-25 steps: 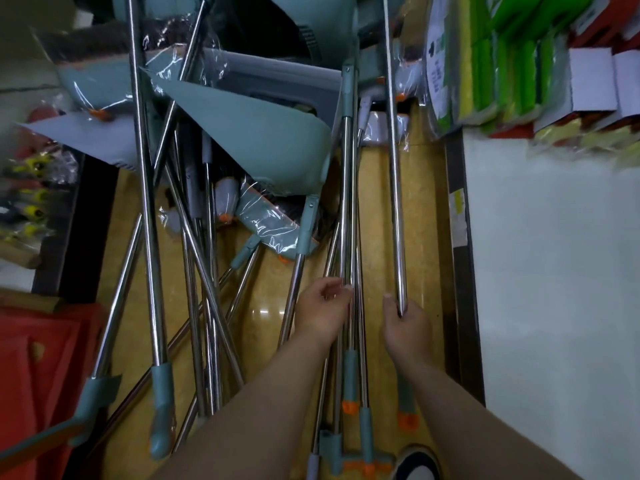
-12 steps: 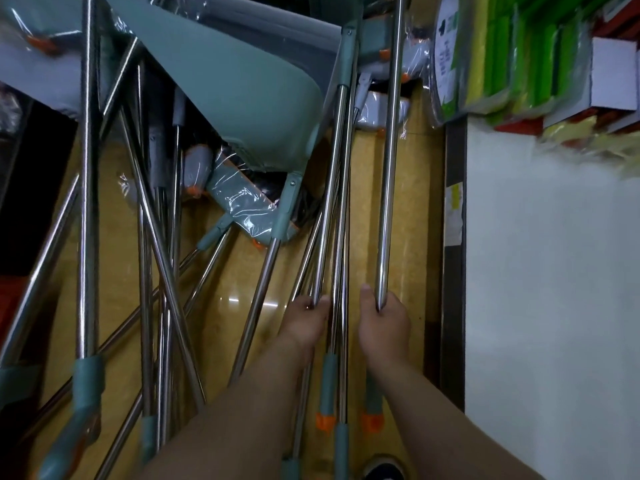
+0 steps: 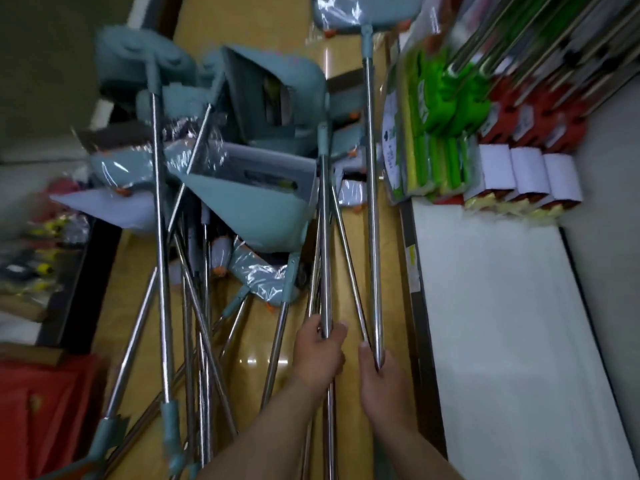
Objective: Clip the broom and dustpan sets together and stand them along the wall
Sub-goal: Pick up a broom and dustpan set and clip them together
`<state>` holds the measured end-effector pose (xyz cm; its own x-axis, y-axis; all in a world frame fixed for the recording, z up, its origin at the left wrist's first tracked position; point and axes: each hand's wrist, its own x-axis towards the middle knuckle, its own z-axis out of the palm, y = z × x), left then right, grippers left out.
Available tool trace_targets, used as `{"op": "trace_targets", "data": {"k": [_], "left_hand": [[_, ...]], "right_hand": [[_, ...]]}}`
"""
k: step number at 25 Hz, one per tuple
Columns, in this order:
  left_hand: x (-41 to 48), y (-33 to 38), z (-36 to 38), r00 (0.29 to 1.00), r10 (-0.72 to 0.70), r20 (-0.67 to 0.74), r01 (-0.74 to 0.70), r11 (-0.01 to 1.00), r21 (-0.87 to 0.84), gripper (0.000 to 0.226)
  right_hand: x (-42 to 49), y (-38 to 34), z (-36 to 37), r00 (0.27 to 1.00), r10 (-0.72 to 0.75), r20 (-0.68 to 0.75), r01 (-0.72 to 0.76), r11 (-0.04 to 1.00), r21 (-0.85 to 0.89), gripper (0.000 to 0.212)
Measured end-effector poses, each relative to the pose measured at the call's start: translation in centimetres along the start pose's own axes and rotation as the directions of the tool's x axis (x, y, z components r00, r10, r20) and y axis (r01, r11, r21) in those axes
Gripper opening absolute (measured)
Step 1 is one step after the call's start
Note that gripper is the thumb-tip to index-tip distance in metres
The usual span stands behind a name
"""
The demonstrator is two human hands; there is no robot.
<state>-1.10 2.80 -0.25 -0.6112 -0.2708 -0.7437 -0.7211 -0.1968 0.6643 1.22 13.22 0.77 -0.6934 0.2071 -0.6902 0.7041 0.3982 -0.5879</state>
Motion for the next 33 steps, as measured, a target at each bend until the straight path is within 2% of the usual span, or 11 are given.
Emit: {"op": "trace_targets", "data": {"k": [3,8,12,16,18,23,25,29,31,33], "left_hand": [[-3.3,4.5,-0.5,0.999,-0.034,0.028,0.034,0.999,-0.011,0.013],[-11.2,12.8,-2.0,1.000,-0.013,-0.017,0.015,0.995,0.094,0.017],[-15.6,19.1,-3.4,0.996,0.005,0.092,-0.014,0.996,0.093,0.015],[-20.3,24.2,-5.4,0.993,-0.050,0.105,0.049,0.999,0.018,0.011],[-22.2,26.4,-6.7,0.992,-0.065,0.109,0.070,0.997,-0.045,0.010],[-27.7,32.2,-9.7,0.968,-0.101,0.228,0.184,0.907,-0.380,0.014],[-30.2,34.5,-10.6,0.957,-0.110,0.269,0.219,0.880,-0.421,0.021],[-36.2,37.6,-12.0,0.953,-0.124,0.275,0.207,0.932,-0.297,0.027],[-39.9,38.3,-12.7,0.954,-0.087,0.287,0.168,0.948,-0.271,0.023],[-43.2,38.4,-13.4,0.948,0.047,0.314,0.018,0.980,-0.200,0.021]], "right_hand": [[-3.6,-3.2,-2.3,0.999,0.030,0.020,-0.030,0.999,0.034,0.026],[-11.8,-7.7,-6.2,0.996,0.004,0.086,-0.007,0.999,0.039,0.022],[-16.3,-11.4,-8.2,0.988,0.031,0.150,-0.046,0.994,0.097,0.026],[-20.8,-15.7,-10.8,0.974,-0.011,0.226,-0.029,0.985,0.171,0.020],[-22.9,-18.6,-12.4,0.967,-0.048,0.251,-0.005,0.978,0.207,0.011],[-29.1,-26.9,-17.6,0.944,-0.111,0.312,-0.037,0.901,0.431,0.030],[-31.7,-29.6,-19.2,0.941,-0.117,0.319,-0.056,0.872,0.486,0.028],[-38.4,-33.8,-21.9,0.950,-0.146,0.278,-0.050,0.804,0.592,0.017],[-42.9,-35.4,-23.0,0.946,-0.218,0.241,0.021,0.780,0.626,0.029],[-46.9,-36.3,-23.8,0.929,-0.301,0.216,0.122,0.800,0.587,0.030]]}}
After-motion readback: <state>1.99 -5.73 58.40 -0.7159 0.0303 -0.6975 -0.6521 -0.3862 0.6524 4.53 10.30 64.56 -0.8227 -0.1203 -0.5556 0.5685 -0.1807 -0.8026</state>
